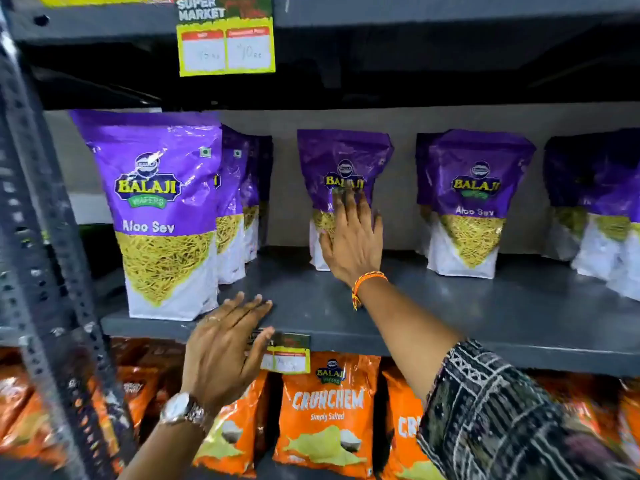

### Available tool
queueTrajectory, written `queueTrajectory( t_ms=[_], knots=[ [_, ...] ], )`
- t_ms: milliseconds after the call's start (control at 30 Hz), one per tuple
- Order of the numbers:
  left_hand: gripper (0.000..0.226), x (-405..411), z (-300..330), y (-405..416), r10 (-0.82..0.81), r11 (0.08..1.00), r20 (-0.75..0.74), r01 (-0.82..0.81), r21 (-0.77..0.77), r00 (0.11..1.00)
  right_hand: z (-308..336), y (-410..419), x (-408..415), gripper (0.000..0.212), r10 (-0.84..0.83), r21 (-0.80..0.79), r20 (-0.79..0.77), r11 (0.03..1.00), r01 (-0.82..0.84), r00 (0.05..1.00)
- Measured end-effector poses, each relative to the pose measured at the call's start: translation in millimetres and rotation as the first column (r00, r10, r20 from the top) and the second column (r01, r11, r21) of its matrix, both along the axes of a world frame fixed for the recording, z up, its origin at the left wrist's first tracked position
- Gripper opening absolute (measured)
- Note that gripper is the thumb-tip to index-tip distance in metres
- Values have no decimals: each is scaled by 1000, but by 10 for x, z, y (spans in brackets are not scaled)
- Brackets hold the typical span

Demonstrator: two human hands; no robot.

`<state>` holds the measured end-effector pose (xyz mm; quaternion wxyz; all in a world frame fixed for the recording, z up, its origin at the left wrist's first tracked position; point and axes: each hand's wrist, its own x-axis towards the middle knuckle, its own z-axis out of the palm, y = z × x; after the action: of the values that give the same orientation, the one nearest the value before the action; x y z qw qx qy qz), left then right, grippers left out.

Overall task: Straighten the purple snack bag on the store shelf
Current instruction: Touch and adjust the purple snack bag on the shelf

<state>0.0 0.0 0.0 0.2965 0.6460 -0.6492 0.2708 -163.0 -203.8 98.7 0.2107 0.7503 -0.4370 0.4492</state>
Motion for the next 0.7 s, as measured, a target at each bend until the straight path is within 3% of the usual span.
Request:
queueTrajectory(
  t_ms=[67,167,300,700],
  knots=[
    [60,66,-56,-26,-23,999,32,24,-32,999,-3,-2,74,74,-37,41,-54,998,39,998],
    [54,91,-177,-143,-31,979,65,44,-201,997,-34,-76,136,77,-77,55,-163,995,87,984],
    [55,103,-209,-222,-49,935,80,74,-346,996,-27,-148,200,79,-89,102,-184,989,109,979],
    [52,190,-246,-266,-48,905,171,115,-409,984,-83,-179,295,81,-153,121,-205,976,180,967]
  ],
)
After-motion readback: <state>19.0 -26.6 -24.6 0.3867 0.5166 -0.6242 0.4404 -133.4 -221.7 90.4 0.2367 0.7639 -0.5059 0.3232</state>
